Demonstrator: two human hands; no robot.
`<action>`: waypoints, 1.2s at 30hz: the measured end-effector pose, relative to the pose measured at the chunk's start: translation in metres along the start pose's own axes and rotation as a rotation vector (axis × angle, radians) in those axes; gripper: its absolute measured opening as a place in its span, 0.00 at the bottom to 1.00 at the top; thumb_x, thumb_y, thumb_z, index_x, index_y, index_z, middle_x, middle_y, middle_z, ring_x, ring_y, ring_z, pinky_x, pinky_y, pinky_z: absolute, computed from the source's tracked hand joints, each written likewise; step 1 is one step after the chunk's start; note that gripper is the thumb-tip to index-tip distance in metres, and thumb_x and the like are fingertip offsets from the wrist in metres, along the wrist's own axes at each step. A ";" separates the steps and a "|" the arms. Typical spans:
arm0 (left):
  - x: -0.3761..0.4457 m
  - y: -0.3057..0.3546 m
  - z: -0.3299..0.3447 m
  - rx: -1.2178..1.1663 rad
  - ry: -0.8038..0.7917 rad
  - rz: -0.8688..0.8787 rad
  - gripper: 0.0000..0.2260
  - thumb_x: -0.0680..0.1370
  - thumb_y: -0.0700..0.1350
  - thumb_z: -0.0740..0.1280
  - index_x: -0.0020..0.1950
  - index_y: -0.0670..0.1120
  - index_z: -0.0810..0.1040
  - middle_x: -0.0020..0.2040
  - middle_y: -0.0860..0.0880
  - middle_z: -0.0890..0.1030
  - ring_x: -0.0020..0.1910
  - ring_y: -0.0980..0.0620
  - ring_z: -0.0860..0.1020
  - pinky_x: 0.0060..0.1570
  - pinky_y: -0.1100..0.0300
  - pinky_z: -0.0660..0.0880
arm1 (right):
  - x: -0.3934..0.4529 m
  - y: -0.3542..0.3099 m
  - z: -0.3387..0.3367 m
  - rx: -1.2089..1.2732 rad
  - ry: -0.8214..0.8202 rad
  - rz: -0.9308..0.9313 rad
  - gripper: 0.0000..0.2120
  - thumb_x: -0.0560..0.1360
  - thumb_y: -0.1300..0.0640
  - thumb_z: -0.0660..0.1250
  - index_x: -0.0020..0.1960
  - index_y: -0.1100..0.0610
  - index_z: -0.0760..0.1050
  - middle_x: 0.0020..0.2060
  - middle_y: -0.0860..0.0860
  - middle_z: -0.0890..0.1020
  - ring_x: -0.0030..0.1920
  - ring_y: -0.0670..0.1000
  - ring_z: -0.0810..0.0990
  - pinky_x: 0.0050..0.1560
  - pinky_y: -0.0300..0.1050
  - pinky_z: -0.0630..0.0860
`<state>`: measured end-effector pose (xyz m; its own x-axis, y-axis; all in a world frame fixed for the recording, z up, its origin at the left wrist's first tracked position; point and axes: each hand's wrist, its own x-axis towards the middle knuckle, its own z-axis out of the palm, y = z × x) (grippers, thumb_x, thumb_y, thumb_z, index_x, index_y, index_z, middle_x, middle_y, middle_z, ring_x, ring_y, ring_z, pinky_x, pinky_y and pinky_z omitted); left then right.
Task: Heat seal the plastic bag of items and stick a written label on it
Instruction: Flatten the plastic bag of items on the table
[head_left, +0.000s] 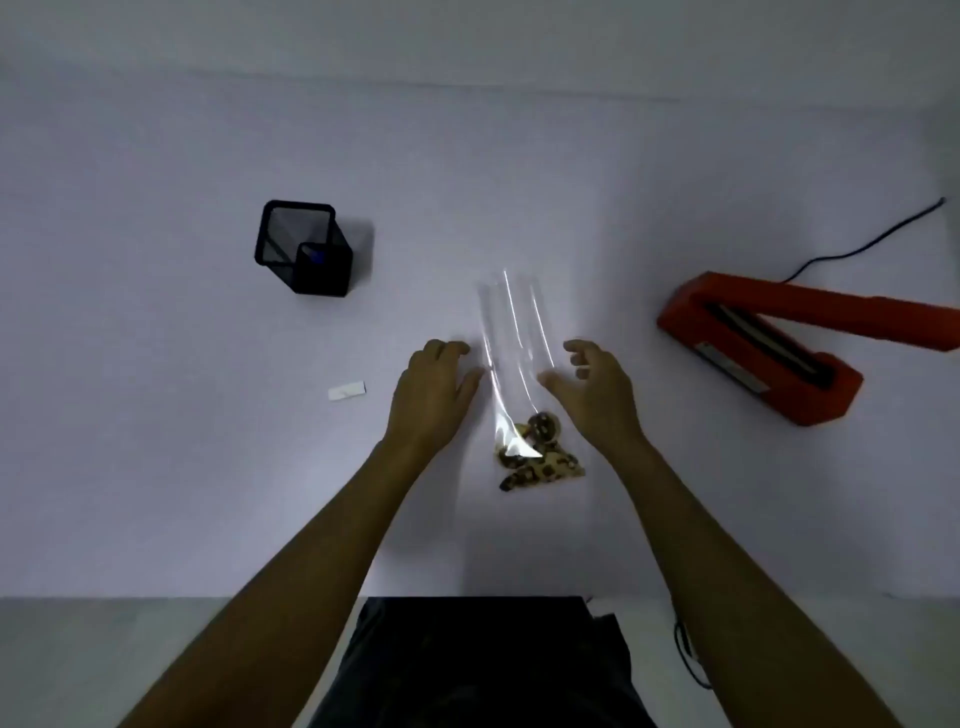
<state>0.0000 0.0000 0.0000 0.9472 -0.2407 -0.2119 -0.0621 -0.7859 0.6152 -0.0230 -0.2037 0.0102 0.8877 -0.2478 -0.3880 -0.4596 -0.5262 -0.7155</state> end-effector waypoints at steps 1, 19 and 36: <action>0.002 0.000 0.003 -0.030 -0.006 -0.045 0.19 0.80 0.53 0.61 0.67 0.43 0.73 0.60 0.44 0.76 0.58 0.45 0.75 0.55 0.53 0.73 | 0.003 0.000 0.000 0.039 -0.011 0.046 0.24 0.72 0.49 0.72 0.65 0.52 0.71 0.55 0.50 0.76 0.54 0.49 0.75 0.50 0.38 0.70; 0.006 0.004 0.025 -0.449 -0.097 -0.329 0.07 0.80 0.47 0.64 0.44 0.47 0.79 0.37 0.57 0.78 0.36 0.62 0.74 0.36 0.73 0.68 | 0.014 0.025 -0.004 0.626 -0.175 0.351 0.04 0.78 0.63 0.64 0.46 0.58 0.76 0.45 0.54 0.84 0.42 0.51 0.84 0.44 0.40 0.80; 0.011 0.019 0.037 -0.896 0.021 -0.503 0.09 0.81 0.43 0.63 0.55 0.38 0.73 0.41 0.43 0.83 0.36 0.53 0.83 0.33 0.64 0.78 | 0.014 0.032 0.006 0.462 -0.381 0.239 0.13 0.67 0.70 0.75 0.47 0.61 0.75 0.46 0.58 0.86 0.48 0.52 0.85 0.48 0.46 0.82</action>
<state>-0.0024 -0.0383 -0.0190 0.8048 0.0157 -0.5933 0.5926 -0.0768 0.8018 -0.0258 -0.2188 -0.0219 0.7267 0.0363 -0.6860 -0.6832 -0.0661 -0.7273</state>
